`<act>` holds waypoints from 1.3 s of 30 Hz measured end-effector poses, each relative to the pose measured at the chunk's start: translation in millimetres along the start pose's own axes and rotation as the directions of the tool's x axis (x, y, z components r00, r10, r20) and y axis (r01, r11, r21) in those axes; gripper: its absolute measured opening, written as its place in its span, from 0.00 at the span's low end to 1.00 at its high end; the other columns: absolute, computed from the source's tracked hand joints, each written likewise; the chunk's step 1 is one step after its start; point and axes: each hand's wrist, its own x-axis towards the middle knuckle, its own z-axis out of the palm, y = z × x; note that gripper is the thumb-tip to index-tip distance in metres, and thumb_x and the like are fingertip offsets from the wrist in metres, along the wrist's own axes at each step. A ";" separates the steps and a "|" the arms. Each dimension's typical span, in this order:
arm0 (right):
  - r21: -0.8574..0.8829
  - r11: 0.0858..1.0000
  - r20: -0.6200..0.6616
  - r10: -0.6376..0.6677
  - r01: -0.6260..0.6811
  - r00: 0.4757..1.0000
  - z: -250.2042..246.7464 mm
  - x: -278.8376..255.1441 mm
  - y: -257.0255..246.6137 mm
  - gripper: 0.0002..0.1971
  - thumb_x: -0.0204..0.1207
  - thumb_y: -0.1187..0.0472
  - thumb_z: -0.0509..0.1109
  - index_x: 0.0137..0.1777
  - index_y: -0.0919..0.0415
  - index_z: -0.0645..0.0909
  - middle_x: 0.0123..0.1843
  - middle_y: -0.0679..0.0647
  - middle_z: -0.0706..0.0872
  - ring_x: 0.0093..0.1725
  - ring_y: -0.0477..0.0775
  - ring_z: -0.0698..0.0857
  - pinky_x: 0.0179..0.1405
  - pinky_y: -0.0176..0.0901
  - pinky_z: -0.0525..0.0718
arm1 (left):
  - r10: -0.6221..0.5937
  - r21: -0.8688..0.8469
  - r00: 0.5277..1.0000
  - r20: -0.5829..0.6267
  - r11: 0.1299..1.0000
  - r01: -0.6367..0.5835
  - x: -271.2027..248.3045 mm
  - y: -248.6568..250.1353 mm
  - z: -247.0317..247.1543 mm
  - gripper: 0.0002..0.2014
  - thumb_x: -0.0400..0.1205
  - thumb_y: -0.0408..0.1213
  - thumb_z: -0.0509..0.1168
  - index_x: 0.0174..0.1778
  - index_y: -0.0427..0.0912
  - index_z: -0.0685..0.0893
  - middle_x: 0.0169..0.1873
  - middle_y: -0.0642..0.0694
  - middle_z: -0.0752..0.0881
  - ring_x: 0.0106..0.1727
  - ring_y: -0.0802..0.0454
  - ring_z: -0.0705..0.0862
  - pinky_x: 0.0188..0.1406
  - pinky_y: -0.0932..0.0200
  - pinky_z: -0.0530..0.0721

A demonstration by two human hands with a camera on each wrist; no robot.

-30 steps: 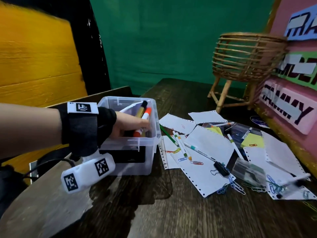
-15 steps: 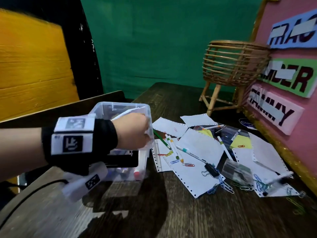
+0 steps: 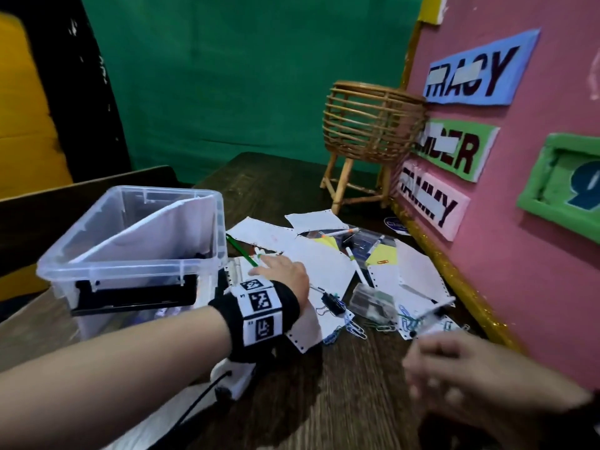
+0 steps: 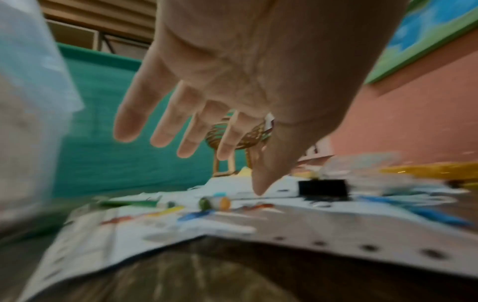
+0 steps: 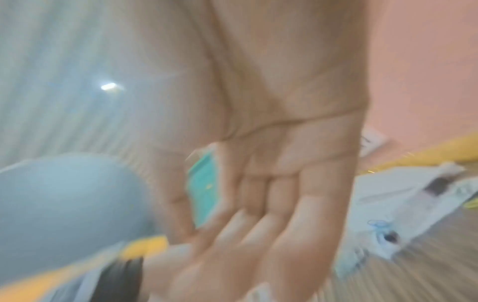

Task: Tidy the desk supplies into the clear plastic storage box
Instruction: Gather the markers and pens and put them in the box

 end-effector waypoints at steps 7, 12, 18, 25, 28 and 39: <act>-0.467 0.871 -0.528 -0.137 -0.152 0.838 -66.0 78.1 37.3 0.20 0.74 0.74 0.59 0.39 0.46 0.81 0.54 0.51 0.88 0.53 0.50 0.84 0.54 0.40 0.80 | 0.170 -0.143 0.967 0.191 0.979 -0.144 22.6 -17.8 3.7 0.15 0.82 0.32 0.63 0.63 0.32 0.80 0.63 0.40 0.80 0.66 0.47 0.80 0.41 0.85 0.79; -0.525 0.769 -0.568 0.003 -0.365 0.823 -80.3 103.9 53.5 0.16 0.76 0.71 0.63 0.60 0.56 0.82 0.61 0.56 0.84 0.38 0.47 0.81 0.27 0.25 0.71 | 0.089 -0.116 0.980 0.178 0.991 -0.069 43.9 -8.5 5.3 0.14 0.82 0.38 0.62 0.60 0.35 0.80 0.61 0.38 0.81 0.68 0.41 0.77 0.64 0.54 0.77; -0.629 0.626 -0.557 0.050 -0.460 0.829 -83.4 113.5 59.0 0.16 0.70 0.70 0.70 0.54 0.51 0.81 0.62 0.55 0.78 0.55 0.53 0.80 0.43 0.34 0.73 | -0.027 -0.206 0.998 -0.055 0.978 0.016 69.3 -3.5 10.1 0.21 0.83 0.35 0.59 0.72 0.37 0.68 0.70 0.36 0.70 0.74 0.39 0.67 0.69 0.45 0.72; -0.621 0.704 -0.521 -0.042 -0.345 0.853 -83.5 114.3 61.5 0.11 0.71 0.66 0.70 0.41 0.48 0.75 0.50 0.51 0.74 0.48 0.49 0.75 0.30 0.30 0.69 | 0.016 -0.217 1.000 -0.007 0.976 -0.017 101.1 -2.5 6.9 0.18 0.84 0.45 0.57 0.64 0.37 0.79 0.63 0.39 0.82 0.63 0.41 0.81 0.54 0.53 0.80; -0.590 0.765 -0.477 -0.071 -0.259 0.876 -82.1 111.7 60.4 0.08 0.73 0.63 0.70 0.44 0.50 0.77 0.50 0.50 0.79 0.49 0.48 0.79 0.34 0.29 0.72 | -0.056 -0.259 0.998 0.001 0.964 0.055 110.9 0.7 7.2 0.24 0.82 0.47 0.61 0.70 0.36 0.75 0.68 0.32 0.75 0.64 0.40 0.81 0.59 0.52 0.81; -0.528 0.821 -0.486 -0.081 -0.219 0.870 -79.6 110.9 56.5 0.09 0.72 0.69 0.69 0.37 0.54 0.82 0.42 0.50 0.87 0.42 0.47 0.84 0.31 0.27 0.74 | -0.124 -0.257 0.991 0.057 0.957 0.134 119.3 0.3 4.0 0.16 0.82 0.36 0.63 0.63 0.31 0.80 0.63 0.37 0.83 0.64 0.42 0.82 0.61 0.55 0.80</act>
